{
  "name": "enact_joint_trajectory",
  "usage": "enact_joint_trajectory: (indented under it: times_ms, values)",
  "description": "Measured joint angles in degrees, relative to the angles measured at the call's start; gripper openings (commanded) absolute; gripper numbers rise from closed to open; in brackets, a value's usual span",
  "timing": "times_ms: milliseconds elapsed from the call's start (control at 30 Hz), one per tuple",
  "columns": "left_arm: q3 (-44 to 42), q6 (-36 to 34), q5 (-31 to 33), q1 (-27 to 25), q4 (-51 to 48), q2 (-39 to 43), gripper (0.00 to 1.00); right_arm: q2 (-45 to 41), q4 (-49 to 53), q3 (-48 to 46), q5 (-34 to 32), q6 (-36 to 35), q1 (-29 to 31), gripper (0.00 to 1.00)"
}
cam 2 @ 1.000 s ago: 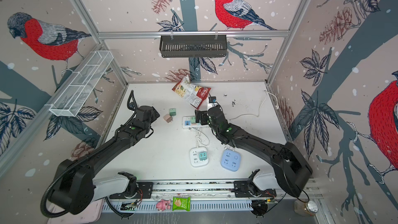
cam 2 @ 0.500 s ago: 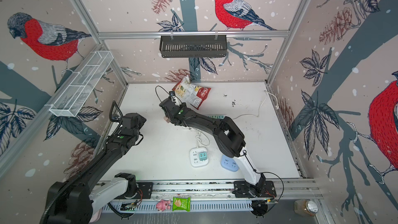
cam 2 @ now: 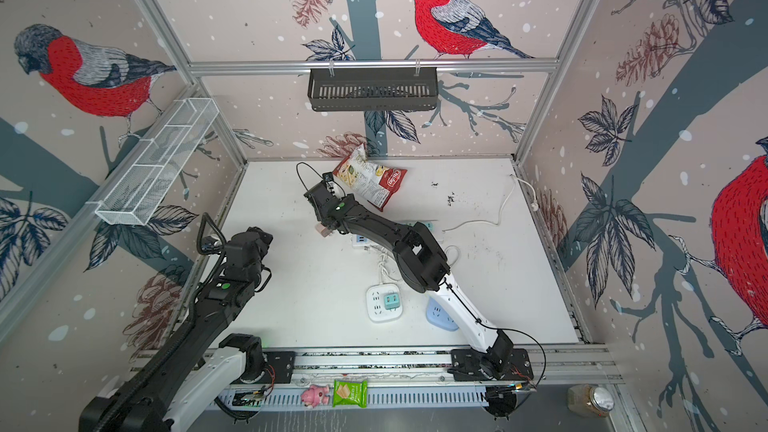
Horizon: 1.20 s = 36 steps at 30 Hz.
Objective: Insert the plug
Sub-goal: 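Reach the right gripper to the loose green adapter and close on it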
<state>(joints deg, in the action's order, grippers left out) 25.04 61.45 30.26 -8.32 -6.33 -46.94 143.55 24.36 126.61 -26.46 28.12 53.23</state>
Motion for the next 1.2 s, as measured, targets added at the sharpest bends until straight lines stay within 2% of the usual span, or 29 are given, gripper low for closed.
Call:
enact_joint_trajectory:
  times_ms: [367,767,1200]
  values:
    - [-0.4,0.0,0.0,0.0,1.7,-0.2,0.96,6.3,-0.5,4.7,6.5,-1.3,-0.6,0.87]
    - [-0.4,-0.4,-0.2,0.0,2.5,-0.8,0.96,8.3,-2.4,5.1,8.4,-2.4,-0.9,0.64]
    - [-0.4,-1.3,-0.3,0.0,3.8,-2.3,0.96,9.5,-2.4,5.3,6.9,-2.0,-0.6,0.54]
